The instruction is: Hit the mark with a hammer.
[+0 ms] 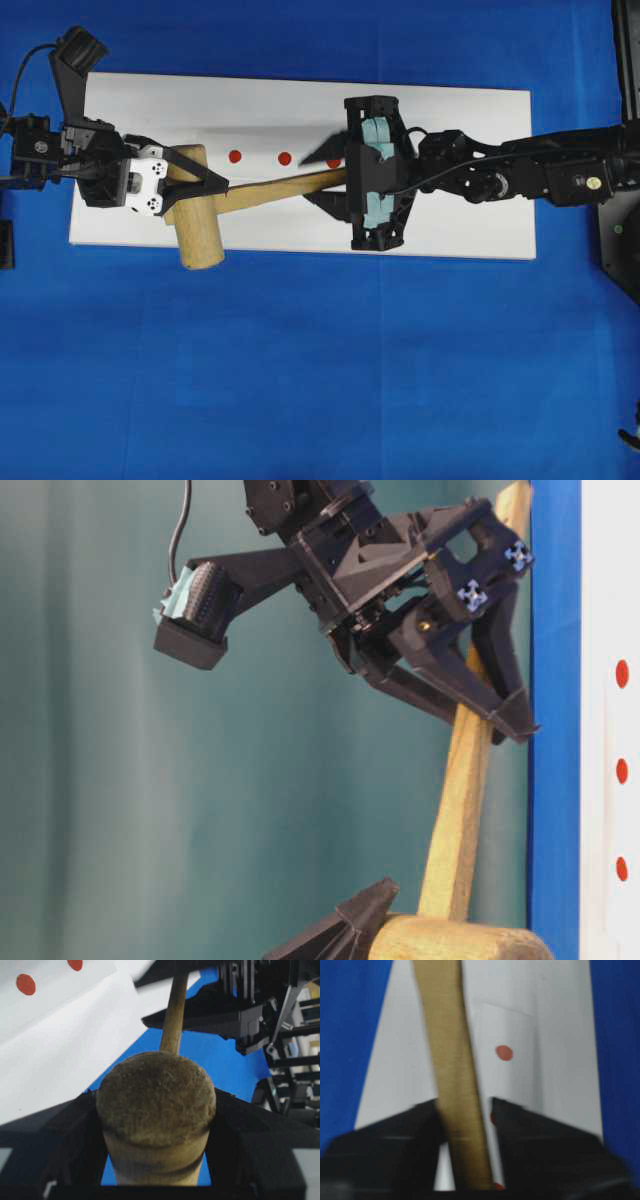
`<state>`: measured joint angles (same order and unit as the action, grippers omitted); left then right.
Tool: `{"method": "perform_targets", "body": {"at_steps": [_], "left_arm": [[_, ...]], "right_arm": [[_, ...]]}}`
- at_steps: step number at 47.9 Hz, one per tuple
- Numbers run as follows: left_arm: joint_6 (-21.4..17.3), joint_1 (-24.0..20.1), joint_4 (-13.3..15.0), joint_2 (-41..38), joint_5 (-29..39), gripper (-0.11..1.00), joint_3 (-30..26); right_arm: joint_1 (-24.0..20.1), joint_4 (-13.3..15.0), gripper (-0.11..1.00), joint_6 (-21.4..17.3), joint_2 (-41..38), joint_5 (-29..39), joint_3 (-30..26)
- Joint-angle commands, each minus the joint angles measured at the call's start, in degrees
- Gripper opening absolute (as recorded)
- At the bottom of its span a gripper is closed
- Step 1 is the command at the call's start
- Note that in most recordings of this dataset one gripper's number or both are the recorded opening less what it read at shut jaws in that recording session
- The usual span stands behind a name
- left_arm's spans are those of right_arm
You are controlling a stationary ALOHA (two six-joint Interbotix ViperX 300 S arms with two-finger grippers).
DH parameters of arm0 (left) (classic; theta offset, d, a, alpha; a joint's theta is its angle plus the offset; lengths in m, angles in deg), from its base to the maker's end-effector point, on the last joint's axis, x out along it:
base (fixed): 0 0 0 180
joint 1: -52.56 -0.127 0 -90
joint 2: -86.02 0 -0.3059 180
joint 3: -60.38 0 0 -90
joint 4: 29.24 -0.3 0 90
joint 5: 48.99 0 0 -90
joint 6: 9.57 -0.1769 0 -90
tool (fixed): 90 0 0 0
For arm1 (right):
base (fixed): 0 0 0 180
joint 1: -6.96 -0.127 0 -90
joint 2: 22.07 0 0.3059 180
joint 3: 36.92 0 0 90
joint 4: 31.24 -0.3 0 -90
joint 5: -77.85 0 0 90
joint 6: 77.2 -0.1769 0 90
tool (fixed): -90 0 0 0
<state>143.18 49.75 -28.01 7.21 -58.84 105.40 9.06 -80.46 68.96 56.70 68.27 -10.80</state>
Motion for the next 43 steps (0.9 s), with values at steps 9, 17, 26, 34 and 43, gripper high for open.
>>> {"method": "perform_targets", "body": {"at_steps": [9, 17, 26, 34, 43], "left_arm": [[0.2, 0.2, -0.2, 0.4, -0.5, 0.45, -2.0], [0.2, 0.2, -0.2, -0.1, -0.5, 0.45, -2.6], [0.4, 0.2, -0.2, -0.6, -0.4, 0.45, -3.1], [1.2, 0.1, -0.2, -0.6, 0.1, 0.46, -3.2], [1.3, 0.1, -0.2, -0.6, 1.4, 0.58, -3.1]], "right_arm": [[0.2, 0.2, 0.09, -0.2, 0.7, 0.6, -1.3], [0.1, 0.2, 0.09, -0.3, 0.7, 0.6, -1.3], [0.1, 0.1, 0.09, -0.4, 0.7, 0.5, -1.3], [0.1, 0.0, 0.09, -0.9, 0.7, 0.5, -1.3], [0.1, -0.7, 0.09, -1.1, 0.7, 0.5, -1.3]]}}
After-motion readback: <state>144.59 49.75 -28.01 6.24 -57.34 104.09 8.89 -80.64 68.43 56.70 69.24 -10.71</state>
